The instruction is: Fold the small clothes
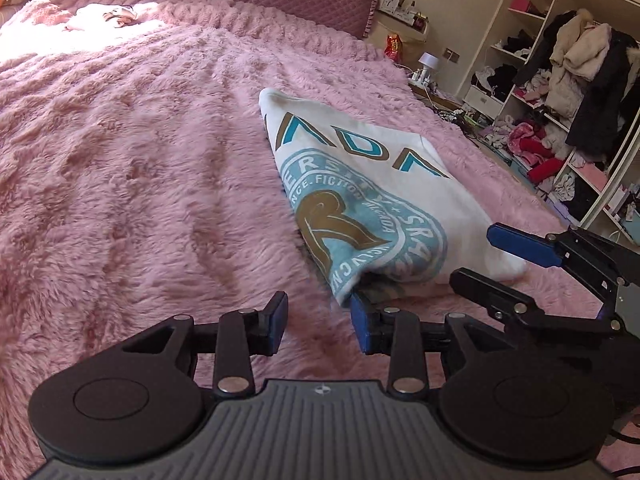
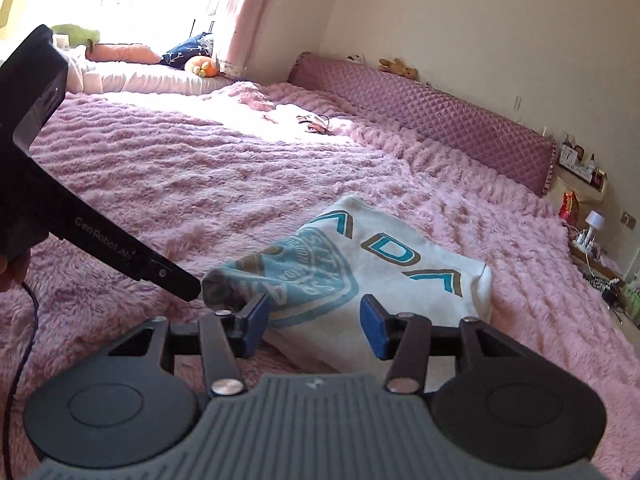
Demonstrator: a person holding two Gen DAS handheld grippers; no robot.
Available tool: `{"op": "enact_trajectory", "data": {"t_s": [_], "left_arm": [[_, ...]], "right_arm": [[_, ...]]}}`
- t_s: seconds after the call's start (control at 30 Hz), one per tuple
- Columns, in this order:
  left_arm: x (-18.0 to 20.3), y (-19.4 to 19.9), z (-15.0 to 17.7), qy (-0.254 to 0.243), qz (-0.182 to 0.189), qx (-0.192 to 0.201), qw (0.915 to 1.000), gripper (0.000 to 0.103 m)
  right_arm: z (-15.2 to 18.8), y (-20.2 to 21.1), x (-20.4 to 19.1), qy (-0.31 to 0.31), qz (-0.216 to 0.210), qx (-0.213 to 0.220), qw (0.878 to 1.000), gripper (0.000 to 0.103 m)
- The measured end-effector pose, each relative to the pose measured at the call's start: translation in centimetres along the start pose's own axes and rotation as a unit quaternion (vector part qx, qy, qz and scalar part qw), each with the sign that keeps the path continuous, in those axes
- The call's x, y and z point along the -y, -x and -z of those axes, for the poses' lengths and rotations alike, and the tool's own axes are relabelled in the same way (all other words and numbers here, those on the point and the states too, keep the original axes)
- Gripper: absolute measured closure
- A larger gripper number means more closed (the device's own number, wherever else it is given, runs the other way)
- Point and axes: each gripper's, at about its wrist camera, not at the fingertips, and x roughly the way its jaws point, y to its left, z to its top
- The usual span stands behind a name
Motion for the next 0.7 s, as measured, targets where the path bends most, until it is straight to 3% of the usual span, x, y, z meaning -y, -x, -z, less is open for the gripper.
{"op": "enact_trajectory", "data": {"t_s": [0.4, 0.43, 0.47, 0.5, 0.6, 0.7], "left_arm": [[1.7, -2.6, -0.1, -0.043, -0.033, -0.006, 0.9985, 0.062], [1.8, -2.6, 0.0, -0.045, -0.035, -0.003, 0.9984, 0.064], [2.0, -2.5, 0.1, -0.045, -0.038, 0.001, 0.9983, 0.072], [2.2, -2.3, 0.2, -0.048, -0.037, 0.005, 0.9981, 0.085], [3.9, -1.7, 0.5, -0.092, -0.070, 0.022, 0.9931, 0.094], [4.0, -1.5, 0.5, -0.081, -0.074, 0.019, 0.9937, 0.094]], "right_arm": [[0.3, -3.8, -3.3, 0.141, 0.037, -0.042, 0.988, 0.060], [0.4, -3.9, -3.4, 0.151, 0.046, -0.039, 0.987, 0.070], [0.4, -4.1, -3.5, 0.158, 0.053, -0.036, 0.985, 0.077], [0.3, -4.1, -3.4, 0.155, 0.052, -0.034, 0.986, 0.096], [-0.5, -3.7, -2.5, 0.113, 0.041, -0.025, 0.992, 0.103], [-0.6, -3.0, -2.4, 0.109, 0.049, -0.013, 0.993, 0.103]]}}
